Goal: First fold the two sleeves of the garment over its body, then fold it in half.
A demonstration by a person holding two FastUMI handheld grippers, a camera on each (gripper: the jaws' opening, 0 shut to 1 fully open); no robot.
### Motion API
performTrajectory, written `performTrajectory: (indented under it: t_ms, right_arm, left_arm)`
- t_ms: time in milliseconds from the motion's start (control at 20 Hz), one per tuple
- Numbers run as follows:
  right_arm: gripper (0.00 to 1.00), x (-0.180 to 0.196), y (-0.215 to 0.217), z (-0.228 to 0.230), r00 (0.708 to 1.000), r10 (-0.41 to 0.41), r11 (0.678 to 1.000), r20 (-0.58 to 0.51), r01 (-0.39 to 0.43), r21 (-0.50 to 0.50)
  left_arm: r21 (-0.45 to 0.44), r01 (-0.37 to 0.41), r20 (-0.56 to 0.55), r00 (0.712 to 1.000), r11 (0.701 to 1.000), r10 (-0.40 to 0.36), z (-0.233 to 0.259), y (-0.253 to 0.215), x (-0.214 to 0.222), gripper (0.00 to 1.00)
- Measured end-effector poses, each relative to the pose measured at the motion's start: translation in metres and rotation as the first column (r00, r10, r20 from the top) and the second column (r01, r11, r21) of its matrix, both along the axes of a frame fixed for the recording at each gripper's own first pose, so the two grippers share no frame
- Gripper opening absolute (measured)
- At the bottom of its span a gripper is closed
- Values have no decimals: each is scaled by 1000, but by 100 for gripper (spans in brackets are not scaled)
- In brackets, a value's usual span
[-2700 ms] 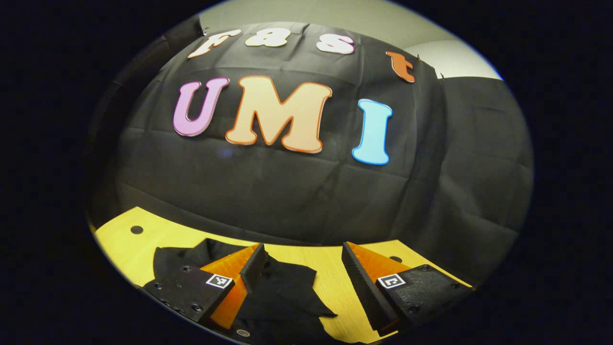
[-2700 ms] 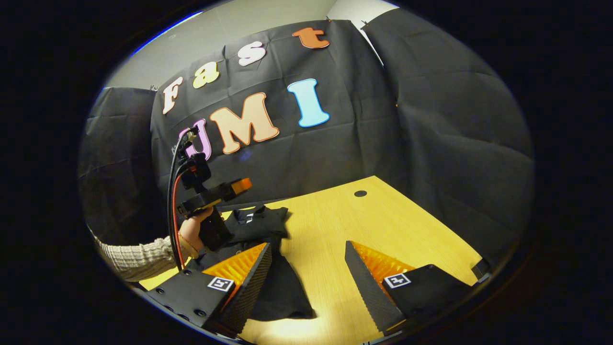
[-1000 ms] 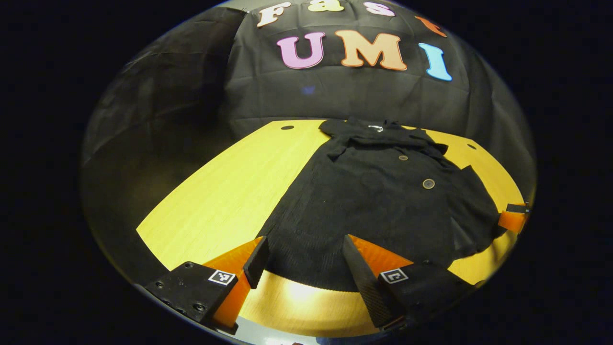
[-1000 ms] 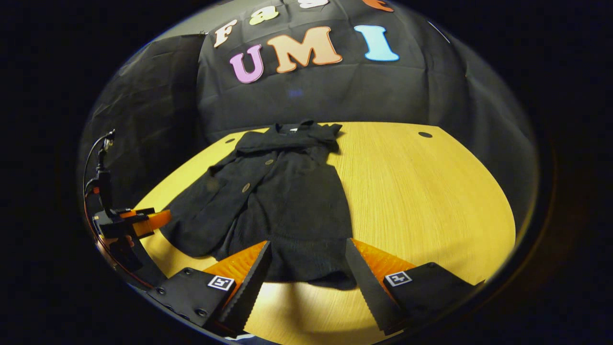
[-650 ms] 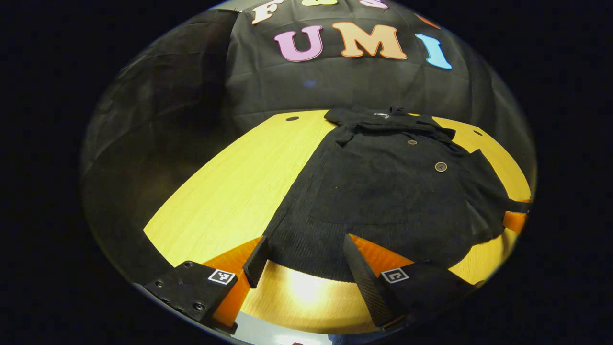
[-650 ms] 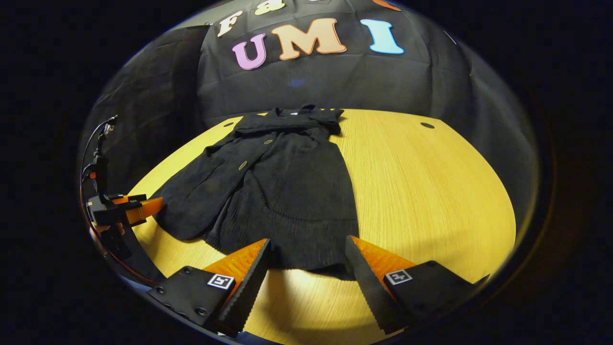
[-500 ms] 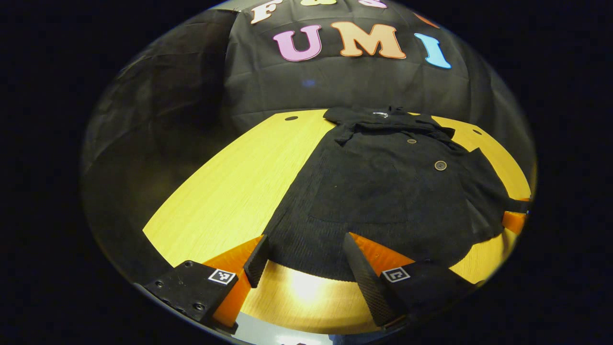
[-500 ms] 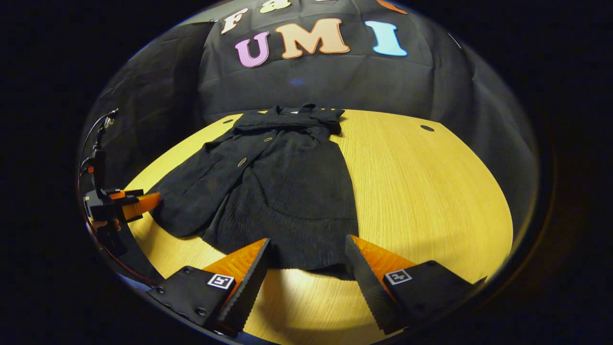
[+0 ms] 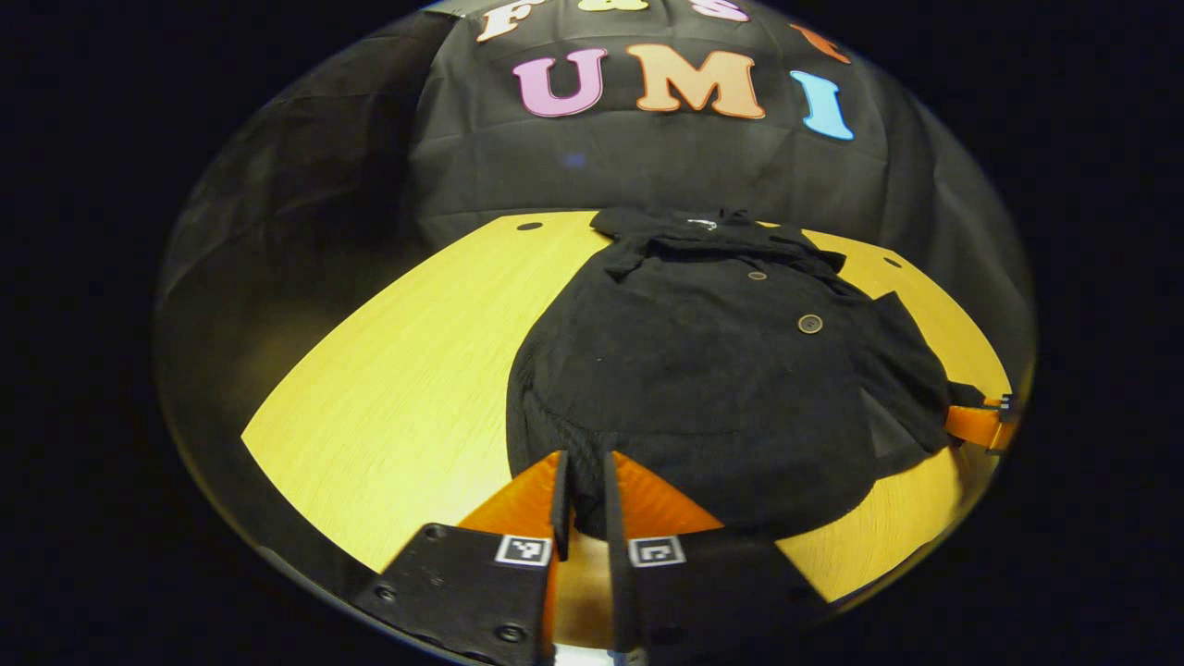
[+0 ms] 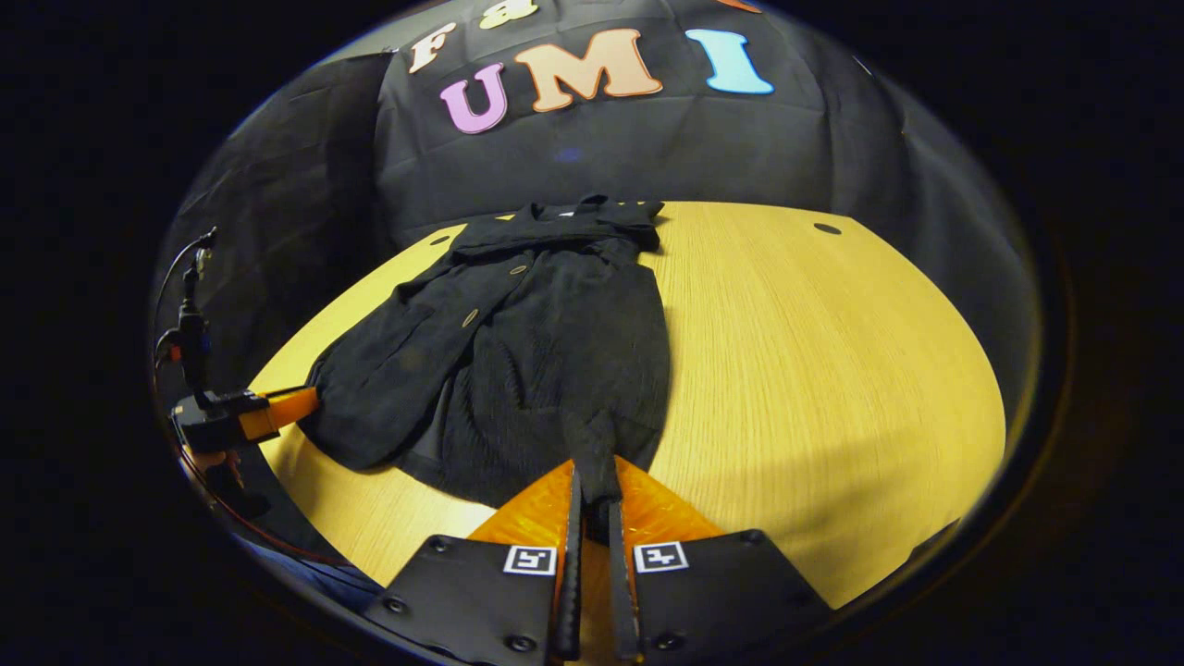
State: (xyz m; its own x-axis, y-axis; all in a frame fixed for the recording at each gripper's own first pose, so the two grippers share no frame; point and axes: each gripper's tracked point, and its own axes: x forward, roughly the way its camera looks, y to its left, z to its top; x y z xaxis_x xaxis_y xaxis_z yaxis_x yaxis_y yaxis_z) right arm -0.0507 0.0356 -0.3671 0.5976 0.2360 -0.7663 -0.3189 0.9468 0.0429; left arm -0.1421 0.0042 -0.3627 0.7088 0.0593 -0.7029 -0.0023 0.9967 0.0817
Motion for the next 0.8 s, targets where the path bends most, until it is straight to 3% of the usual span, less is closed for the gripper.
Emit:
performTrajectory:
  t_ms: [100, 200, 500, 650, 800]
  right_arm:
    - [11, -2, 2, 1, 1000, 8, 1000, 0, -8, -17]
    - [8, -1, 2, -1, 1000, 12, 1000, -8, -12, -29]
    - [0, 0, 3, 1, 997, -14, 1000, -71, 14, -4]
    - [4, -1, 3, 6, 997, -31, 1000, -71, 30, -7]
    - [0, 5, 7, 19, 999, -27, 1000, -37, 26, -14]
  left_arm:
    - [13, 4, -8, 1000, 1000, -4, 0, -1, 1, 5]
    - [15, 22, -27, 999, 1000, -21, 0, -3, 0, 0]
    - [-24, 41, -67, 997, 999, -43, 1, -5, 1, 0]
    - [-40, 42, -90, 995, 998, -45, 3, -5, 3, 0]
    - [-119, 4, -107, 994, 993, -17, 8, -7, 12, 0]
